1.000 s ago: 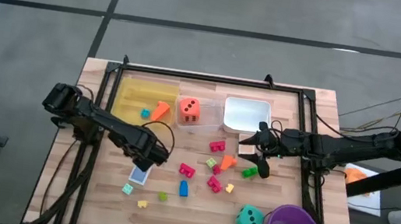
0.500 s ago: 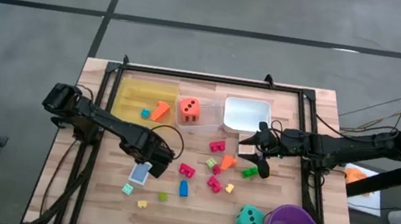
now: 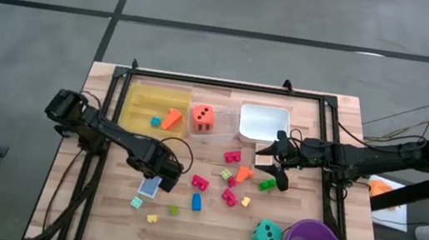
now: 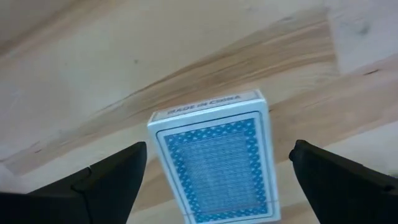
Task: Pick & Place Toys
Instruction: Put the blue deck of cards into the white bin
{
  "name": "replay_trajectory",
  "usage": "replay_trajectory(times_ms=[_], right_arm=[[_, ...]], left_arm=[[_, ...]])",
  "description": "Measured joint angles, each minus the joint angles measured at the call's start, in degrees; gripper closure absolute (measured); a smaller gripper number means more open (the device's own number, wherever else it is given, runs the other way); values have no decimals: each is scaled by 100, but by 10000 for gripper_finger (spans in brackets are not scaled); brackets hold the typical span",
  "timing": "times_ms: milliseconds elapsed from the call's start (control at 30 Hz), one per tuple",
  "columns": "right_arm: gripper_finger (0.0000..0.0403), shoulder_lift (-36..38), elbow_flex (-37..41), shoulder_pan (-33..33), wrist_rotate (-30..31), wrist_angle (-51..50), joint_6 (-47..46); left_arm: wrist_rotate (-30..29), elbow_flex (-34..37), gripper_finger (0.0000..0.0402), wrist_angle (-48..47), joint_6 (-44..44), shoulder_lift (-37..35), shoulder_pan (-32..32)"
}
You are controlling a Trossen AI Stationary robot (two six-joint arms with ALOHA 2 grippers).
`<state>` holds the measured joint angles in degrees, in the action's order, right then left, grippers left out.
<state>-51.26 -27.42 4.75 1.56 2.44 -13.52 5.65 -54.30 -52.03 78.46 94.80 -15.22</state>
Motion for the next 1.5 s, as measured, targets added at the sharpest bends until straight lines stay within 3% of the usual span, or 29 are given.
replay_trajectory(times_ms=[633, 767, 900, 1500], right_arm=[[173, 2, 0, -2, 4, 4, -245], [173, 0, 0, -2, 4, 4, -243], [173, 0, 0, -2, 4, 4, -245], [173, 0, 0, -2, 7, 3, -238]], left_arm=[[19, 688, 13, 960, 192, -22, -227], [35, 745, 41, 947, 104, -26, -243], [56, 752, 110, 911, 64, -26, -247], [59, 724, 111, 891, 144, -24, -247]])
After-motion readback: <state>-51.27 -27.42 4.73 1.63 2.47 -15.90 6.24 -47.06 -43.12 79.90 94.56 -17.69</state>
